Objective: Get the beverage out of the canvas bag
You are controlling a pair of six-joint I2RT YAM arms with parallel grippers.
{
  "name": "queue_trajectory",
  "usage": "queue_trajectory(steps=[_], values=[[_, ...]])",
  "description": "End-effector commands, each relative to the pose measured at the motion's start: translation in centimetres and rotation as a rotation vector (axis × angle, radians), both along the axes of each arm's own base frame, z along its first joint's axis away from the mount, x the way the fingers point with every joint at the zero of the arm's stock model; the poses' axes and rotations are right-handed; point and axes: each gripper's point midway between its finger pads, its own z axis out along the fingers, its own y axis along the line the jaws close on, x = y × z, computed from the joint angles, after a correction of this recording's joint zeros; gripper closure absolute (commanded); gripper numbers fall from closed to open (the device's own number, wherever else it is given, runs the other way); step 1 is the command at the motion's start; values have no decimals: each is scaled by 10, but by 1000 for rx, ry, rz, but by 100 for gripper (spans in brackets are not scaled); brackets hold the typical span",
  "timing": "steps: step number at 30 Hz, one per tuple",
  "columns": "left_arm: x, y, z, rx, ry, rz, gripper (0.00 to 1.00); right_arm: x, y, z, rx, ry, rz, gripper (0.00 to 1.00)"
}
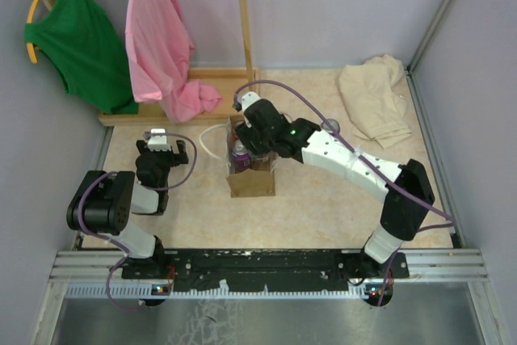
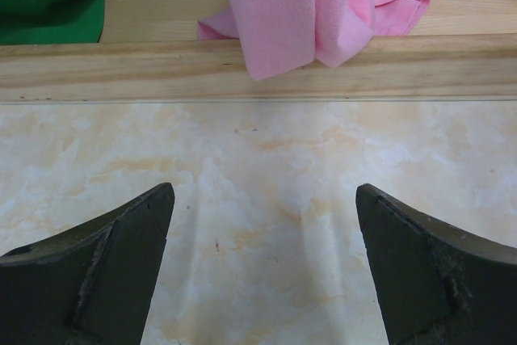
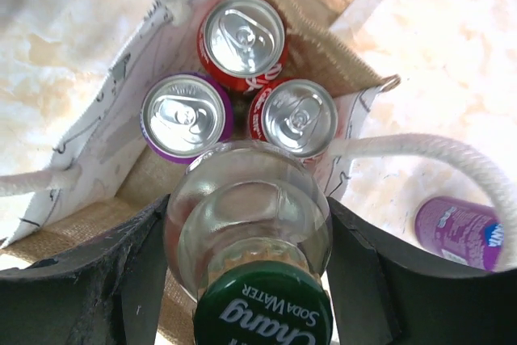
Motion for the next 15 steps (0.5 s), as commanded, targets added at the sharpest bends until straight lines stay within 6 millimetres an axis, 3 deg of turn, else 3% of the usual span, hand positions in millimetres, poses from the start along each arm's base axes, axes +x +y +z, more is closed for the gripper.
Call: queue_trajectory(steps=[1,15], values=[[5,-2,8,2,-31,-2,0,14,6,113,187,-243,-7,100],[5,-2,8,1,-31,-1,0,24,-25,225,295,-531,-102,100]])
